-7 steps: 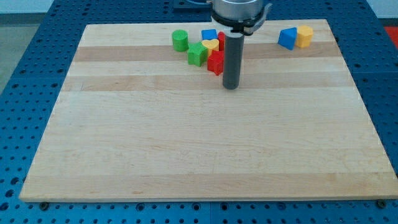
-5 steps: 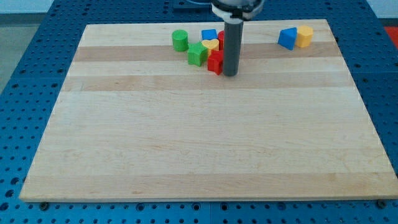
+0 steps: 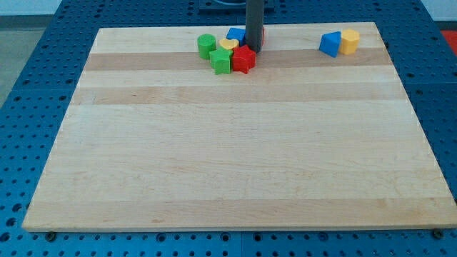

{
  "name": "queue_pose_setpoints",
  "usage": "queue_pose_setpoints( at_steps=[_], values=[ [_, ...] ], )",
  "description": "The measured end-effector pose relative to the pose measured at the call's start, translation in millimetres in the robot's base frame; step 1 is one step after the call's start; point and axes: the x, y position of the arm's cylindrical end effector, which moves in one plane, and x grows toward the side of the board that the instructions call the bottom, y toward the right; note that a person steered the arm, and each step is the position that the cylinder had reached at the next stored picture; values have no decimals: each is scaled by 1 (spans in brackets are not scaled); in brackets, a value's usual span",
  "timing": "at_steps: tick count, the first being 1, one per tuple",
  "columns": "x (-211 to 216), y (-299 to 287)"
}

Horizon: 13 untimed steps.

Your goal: Place the red circle to the right of the blue cube

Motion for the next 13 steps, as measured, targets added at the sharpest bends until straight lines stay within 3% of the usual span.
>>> queue_pose_setpoints(
  at_steps=[1, 3, 4, 6, 9, 13],
  values=[
    [16, 21],
    [91, 86],
    [64, 99],
    [-49, 83],
    [-31, 45],
    [-15, 38]
  ],
)
